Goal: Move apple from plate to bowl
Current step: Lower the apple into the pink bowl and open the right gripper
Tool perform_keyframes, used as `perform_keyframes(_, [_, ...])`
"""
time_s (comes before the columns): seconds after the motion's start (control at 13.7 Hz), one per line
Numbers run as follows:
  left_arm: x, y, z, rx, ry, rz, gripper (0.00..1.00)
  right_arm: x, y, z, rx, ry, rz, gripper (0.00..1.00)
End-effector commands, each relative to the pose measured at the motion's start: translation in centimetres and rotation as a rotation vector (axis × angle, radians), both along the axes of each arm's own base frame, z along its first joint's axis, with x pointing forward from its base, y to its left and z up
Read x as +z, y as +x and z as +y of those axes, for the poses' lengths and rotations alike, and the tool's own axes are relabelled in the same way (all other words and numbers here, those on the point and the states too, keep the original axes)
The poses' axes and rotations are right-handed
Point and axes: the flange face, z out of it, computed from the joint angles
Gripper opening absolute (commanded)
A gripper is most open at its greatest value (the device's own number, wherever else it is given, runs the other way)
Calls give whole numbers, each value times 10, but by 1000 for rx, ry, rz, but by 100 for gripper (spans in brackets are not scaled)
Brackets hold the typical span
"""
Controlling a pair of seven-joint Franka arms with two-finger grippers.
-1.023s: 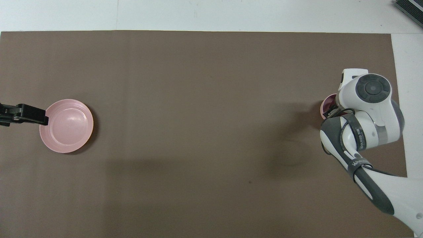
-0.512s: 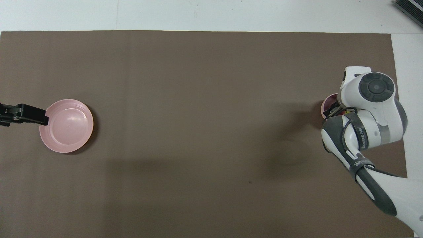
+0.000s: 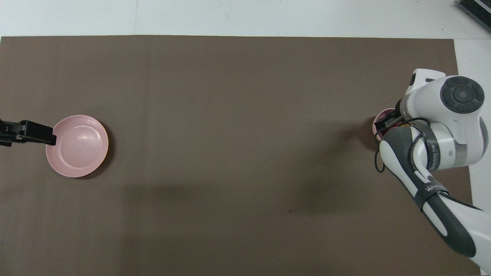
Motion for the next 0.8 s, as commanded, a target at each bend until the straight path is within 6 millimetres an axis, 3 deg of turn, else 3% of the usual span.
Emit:
perform_keyframes(0.0, [5, 1, 2, 9, 2, 5, 100, 53, -6, 1, -89, 101, -7, 100])
perform_keyframes(0.44, [5, 1, 2, 9, 2, 5, 100, 165, -55, 7, -388, 162, 42, 100])
perform_keyframes(0.51, [5, 1, 2, 9, 2, 5, 100, 176, -65, 9, -398, 161, 51, 100])
perform_keyframes(0.73, [5, 1, 2, 9, 2, 5, 100, 185, -88, 29, -404, 154, 101, 100])
